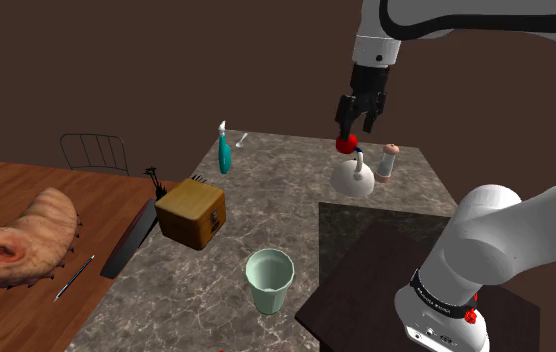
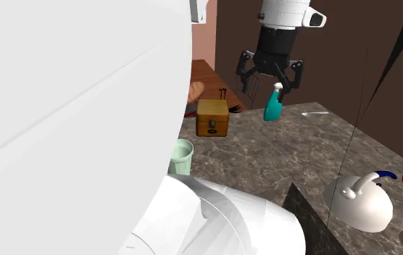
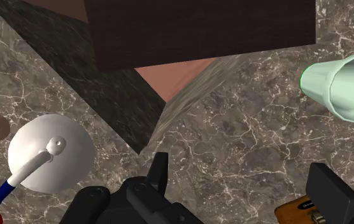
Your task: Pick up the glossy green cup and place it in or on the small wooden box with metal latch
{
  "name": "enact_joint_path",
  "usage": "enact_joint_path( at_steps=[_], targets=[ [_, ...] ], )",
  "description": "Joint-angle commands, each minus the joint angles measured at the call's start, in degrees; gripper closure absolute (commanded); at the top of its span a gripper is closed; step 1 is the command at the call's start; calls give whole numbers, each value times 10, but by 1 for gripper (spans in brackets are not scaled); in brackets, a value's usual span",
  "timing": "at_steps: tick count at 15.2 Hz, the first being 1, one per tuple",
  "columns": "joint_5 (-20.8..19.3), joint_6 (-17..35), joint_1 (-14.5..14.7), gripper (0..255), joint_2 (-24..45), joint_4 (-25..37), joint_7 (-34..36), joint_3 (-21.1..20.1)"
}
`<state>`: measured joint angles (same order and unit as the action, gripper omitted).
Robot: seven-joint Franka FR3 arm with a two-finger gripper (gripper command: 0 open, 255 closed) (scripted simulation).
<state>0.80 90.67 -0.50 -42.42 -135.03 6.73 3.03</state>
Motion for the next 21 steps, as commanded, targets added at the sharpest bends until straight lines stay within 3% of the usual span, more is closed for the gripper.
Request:
enact_joint_path(
  at_steps=[1, 12, 21],
  targets=[
    [0, 0, 0, 0, 0, 0, 0, 0],
    [89, 215, 52, 0, -10, -192, 28, -45],
    [194, 437, 131, 0, 86, -282, 30, -91]
  ],
)
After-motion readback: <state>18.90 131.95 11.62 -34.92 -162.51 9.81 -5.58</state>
